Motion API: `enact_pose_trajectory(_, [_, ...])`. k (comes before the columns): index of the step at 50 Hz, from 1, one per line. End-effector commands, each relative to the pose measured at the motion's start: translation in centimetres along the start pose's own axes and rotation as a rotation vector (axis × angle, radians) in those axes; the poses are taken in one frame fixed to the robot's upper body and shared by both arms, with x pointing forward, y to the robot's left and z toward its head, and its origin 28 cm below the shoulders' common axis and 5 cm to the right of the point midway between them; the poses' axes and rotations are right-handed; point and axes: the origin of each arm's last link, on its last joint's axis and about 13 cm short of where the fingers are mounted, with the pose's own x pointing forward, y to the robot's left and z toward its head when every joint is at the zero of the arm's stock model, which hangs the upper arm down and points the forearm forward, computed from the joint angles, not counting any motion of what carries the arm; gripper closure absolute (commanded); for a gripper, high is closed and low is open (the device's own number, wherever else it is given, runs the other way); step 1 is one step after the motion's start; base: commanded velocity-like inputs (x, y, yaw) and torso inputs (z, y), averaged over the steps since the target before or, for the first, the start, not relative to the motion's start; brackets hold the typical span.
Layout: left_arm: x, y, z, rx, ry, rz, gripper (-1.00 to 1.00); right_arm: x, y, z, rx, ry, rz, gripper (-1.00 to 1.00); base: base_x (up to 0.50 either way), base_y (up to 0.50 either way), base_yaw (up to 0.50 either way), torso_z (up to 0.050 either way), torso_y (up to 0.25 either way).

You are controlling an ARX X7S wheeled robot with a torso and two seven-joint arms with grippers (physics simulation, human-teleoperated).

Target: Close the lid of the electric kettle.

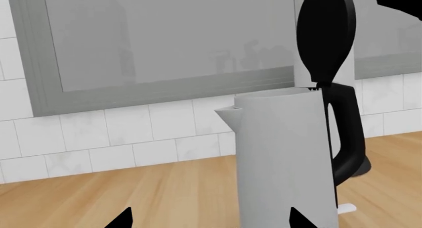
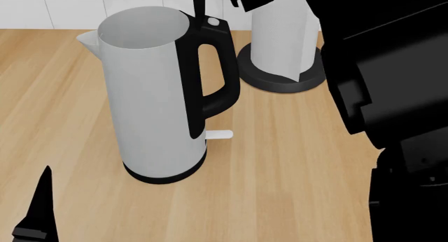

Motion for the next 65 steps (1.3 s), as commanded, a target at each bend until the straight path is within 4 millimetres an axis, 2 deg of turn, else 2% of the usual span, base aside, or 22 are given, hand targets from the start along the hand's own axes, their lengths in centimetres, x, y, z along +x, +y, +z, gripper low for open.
enact_pose_trajectory(1, [-0.1, 0.1, -0.2, -0.004, 0.003, 0.004, -1.00, 0.8, 1.1, 0.2, -0.015, 0.007, 0.031, -1.00, 0.00, 0.00, 0.00, 0.000, 0.000])
enact_pose_trajectory(5, [-0.1, 0.1, -0.3, -0.008, 0.005, 0.004, -1.00, 0.7, 1.4, 0.9, -0.031, -0.003, 0.041, -1.00, 0.00, 0.00, 0.00, 0.000, 0.000])
enact_pose_trajectory(12, [-0.3, 0.3, -0.3, -0.014, 0.003, 0.008, -1.00, 0.7, 2.4, 0.9, -0.049, 0.024, 0.069, -1.00, 0.00, 0.00, 0.00, 0.000, 0.000])
enact_pose_trajectory(19, [-0.4, 0.5, -0.4, -0.022, -0.004, 0.014, -1.00, -0.5, 3.1, 1.3, -0.051, 0.050, 0.096, -1.00, 0.00, 0.00, 0.00, 0.000, 0.000])
enact_pose_trajectory(29, [-0.7, 0.6, -0.6, -0.030, -0.003, 0.018, -1.00, -0.9, 3.9, 2.8, -0.096, 0.031, 0.127, -1.00, 0.00, 0.00, 0.00, 0.000, 0.000])
enact_pose_trajectory(46, [-1.0, 0.7, -0.8, -0.030, 0.001, 0.031, -1.00, 0.7, 4.8, 1.6, -0.030, 0.049, 0.169, -1.00, 0.00, 0.00, 0.00, 0.000, 0.000])
enact_pose_trajectory(55, [-1.1, 0.8, -0.9, -0.029, 0.005, 0.034, -1.00, 2.2, 6.8, -0.2, 0.016, 0.064, 0.214, -1.00, 0.00, 0.00, 0.00, 0.000, 0.000])
enact_pose_trajectory(61, [-1.1, 1.0, -1.0, -0.034, 0.007, 0.038, -1.00, 2.4, 7.6, -1.0, -0.004, 0.082, 0.235, -1.00, 0.00, 0.00, 0.00, 0.000, 0.000])
enact_pose_trajectory(65, [-1.1, 1.0, -1.2, -0.036, 0.012, 0.039, -1.00, 1.2, 6.7, 0.4, -0.004, 0.017, 0.209, -1.00, 0.00, 0.00, 0.00, 0.000, 0.000])
